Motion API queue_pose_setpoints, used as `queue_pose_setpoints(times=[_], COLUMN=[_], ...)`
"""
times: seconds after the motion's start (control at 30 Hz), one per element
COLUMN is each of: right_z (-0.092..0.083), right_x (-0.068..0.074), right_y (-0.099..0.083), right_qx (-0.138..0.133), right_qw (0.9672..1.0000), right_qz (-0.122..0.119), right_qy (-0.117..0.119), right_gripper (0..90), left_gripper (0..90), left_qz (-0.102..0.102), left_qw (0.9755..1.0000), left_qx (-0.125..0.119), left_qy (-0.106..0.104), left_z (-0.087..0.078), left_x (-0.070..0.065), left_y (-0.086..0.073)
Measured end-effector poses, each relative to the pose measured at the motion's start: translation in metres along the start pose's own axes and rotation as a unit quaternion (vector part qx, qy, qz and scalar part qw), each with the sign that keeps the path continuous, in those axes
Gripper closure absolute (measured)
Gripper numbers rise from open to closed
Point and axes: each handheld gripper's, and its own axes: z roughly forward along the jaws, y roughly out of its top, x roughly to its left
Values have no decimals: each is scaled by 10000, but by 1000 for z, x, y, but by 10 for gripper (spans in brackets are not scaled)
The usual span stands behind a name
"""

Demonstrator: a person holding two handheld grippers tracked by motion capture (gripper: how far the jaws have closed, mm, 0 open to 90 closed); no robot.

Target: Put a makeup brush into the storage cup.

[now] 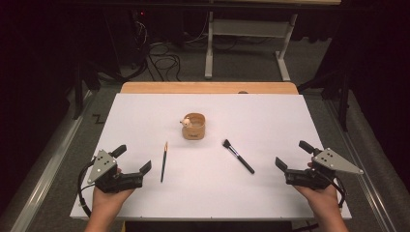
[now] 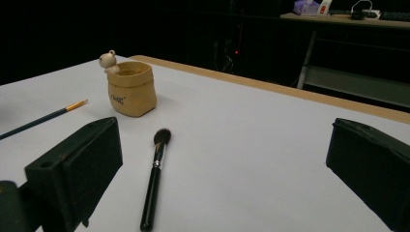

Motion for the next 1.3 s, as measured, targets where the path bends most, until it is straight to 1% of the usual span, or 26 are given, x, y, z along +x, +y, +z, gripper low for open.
queue_pose_setpoints(times=[0.13,0.17,0.27,0.53,0.87,1.07,1.17,1.3], right_z=[0,0,1,1,2,2,2,2], right_x=[0,0,0,0,1,2,4,4], right_y=[-1,-2,-2,-4,-4,-4,-3,-3], right_qx=[39,14,15,-17,3,39,12,25], right_qw=[10000,10000,10000,10000,10000,10000,10000,10000], right_qz=[10,-7,-10,55,14,23,-27,-21], right_qy=[-9,-6,-10,8,20,69,60,69], right_gripper=[1,1,1,1,1,2,2,1], left_gripper=[7,7,7,7,7,8,8,9], left_qz=[-14,-44,-42,-62,-70,-97,-94,-143], left_qw=[10000,10000,10000,10000,10000,9999,9999,9999], left_qx=[3,3,8,-9,-13,12,-7,-21], left_qy=[-22,-38,-28,-17,-10,-41,-39,-45], left_z=[1,1,1,1,0,0,-1,-1], left_x=[-1,-1,-1,1,1,1,1,2], left_y=[0,0,0,-1,-1,-1,0,-1])
